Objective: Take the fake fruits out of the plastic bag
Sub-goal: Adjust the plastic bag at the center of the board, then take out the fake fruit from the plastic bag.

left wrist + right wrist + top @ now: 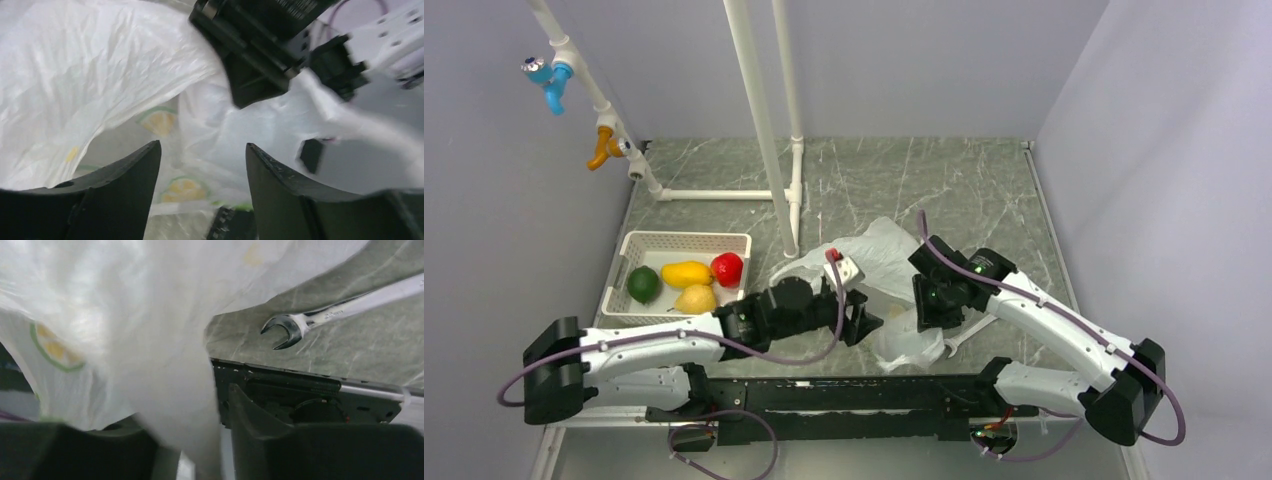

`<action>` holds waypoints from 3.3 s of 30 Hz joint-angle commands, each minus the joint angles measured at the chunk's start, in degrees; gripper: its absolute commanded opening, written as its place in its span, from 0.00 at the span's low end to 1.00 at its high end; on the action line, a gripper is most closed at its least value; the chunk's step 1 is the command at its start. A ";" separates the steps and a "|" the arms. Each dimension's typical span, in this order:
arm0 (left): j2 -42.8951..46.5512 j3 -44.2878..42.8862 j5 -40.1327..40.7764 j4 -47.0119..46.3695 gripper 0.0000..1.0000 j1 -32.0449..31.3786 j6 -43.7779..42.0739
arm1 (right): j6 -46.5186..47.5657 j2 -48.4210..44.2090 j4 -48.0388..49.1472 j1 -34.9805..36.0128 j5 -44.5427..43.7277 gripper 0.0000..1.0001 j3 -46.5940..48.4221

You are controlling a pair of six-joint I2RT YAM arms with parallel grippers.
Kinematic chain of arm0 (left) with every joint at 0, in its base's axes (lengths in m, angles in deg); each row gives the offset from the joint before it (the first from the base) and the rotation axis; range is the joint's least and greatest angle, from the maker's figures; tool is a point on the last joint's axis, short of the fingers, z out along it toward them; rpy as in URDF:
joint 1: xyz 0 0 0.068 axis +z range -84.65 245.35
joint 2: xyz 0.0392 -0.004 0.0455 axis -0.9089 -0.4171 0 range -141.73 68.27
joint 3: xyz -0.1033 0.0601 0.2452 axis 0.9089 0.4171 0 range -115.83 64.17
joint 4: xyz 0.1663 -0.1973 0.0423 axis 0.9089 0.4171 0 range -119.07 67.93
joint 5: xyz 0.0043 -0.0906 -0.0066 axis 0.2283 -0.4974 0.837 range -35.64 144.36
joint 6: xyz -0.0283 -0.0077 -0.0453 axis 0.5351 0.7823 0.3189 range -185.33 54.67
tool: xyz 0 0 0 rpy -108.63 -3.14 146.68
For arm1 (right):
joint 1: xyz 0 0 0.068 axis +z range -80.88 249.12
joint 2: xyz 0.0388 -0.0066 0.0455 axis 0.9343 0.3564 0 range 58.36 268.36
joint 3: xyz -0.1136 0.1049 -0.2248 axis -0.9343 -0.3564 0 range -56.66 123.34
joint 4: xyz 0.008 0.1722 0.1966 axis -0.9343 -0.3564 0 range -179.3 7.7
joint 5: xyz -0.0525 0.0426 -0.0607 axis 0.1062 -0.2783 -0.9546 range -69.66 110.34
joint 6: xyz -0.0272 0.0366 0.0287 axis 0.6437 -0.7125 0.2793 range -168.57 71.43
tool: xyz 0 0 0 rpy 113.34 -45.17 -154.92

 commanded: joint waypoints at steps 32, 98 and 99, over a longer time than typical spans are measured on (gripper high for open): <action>-21.67 14.37 29.33 -51.50 0.18 -4.23 -7.93 | 5.24 4.35 25.46 3.88 20.32 0.00 12.36; -1.87 4.68 34.60 15.29 0.98 1.65 9.41 | 10.93 -10.14 52.21 7.28 27.15 0.00 -24.80; -1.19 5.55 34.90 15.14 0.96 1.66 9.85 | 10.87 -10.42 52.45 7.84 26.04 0.00 -25.28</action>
